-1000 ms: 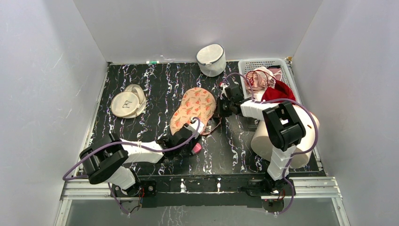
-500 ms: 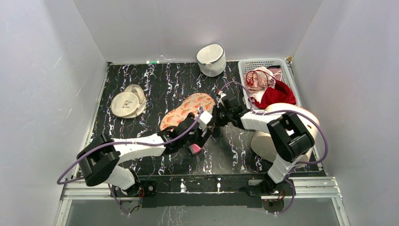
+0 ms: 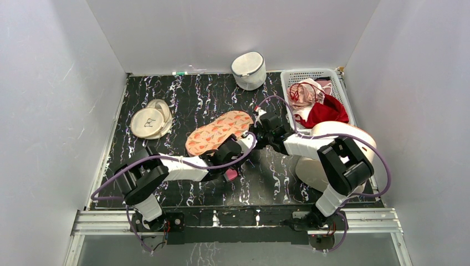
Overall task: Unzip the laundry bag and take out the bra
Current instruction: Unzip the laundry bag at the center of the board.
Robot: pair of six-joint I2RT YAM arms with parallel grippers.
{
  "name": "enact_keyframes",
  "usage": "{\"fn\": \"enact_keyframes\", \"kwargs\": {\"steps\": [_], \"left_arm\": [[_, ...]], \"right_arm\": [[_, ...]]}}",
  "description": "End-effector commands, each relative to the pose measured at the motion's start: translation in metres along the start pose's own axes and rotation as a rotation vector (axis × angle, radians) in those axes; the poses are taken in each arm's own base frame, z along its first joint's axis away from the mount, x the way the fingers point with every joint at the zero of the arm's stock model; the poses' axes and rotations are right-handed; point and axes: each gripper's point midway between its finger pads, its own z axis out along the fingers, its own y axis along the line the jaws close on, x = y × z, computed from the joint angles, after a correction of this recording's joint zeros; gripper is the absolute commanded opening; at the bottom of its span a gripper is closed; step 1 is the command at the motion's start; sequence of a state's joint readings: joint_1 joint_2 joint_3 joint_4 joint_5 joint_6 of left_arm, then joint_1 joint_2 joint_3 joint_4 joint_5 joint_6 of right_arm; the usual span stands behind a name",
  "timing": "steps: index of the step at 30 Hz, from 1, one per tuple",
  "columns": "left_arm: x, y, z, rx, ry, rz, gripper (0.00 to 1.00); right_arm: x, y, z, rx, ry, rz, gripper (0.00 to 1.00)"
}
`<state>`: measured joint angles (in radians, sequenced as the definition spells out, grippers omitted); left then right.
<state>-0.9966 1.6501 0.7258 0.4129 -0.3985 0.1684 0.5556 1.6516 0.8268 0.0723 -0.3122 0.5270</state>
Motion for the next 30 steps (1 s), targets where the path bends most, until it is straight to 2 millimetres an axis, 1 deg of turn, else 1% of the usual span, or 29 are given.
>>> {"fn": "enact_keyframes", "kwargs": {"steps": [1,3,7,9,12,14,15,18,24,30], "left_arm": [[-0.019,0.02,0.002,-0.103,-0.08,-0.007,0.6],[-0.016,0.02,0.005,-0.114,-0.075,0.006,0.56],[-0.009,0.023,0.01,-0.144,-0.056,0.02,0.38],[-0.008,0.022,0.011,-0.141,-0.053,0.013,0.32],[-0.004,0.019,0.009,-0.126,-0.043,0.001,0.25],[-0.001,0.021,0.006,-0.129,-0.038,-0.006,0.21],[0.004,0.021,0.004,-0.129,-0.03,-0.006,0.2],[0.011,0.022,-0.002,-0.128,-0.018,-0.013,0.07],[0.019,0.021,-0.009,-0.116,-0.005,-0.038,0.0],[0.022,0.02,-0.016,-0.102,-0.018,-0.078,0.0]], "right_arm": [[-0.03,0.026,-0.011,-0.07,-0.093,-0.074,0.0],[-0.031,0.026,-0.015,-0.065,-0.104,-0.084,0.0],[-0.027,0.021,-0.019,-0.051,-0.111,-0.096,0.0],[-0.023,0.018,-0.019,-0.043,-0.107,-0.096,0.0],[-0.02,0.011,-0.018,-0.017,-0.106,-0.107,0.0],[-0.02,0.006,-0.018,0.007,-0.11,-0.118,0.0],[-0.021,0.003,-0.019,0.025,-0.115,-0.123,0.0],[-0.025,-0.002,-0.02,0.055,-0.127,-0.141,0.0],[-0.033,-0.013,-0.02,0.121,-0.14,-0.176,0.0],[-0.043,-0.025,-0.025,0.164,-0.161,-0.174,0.0]]}}
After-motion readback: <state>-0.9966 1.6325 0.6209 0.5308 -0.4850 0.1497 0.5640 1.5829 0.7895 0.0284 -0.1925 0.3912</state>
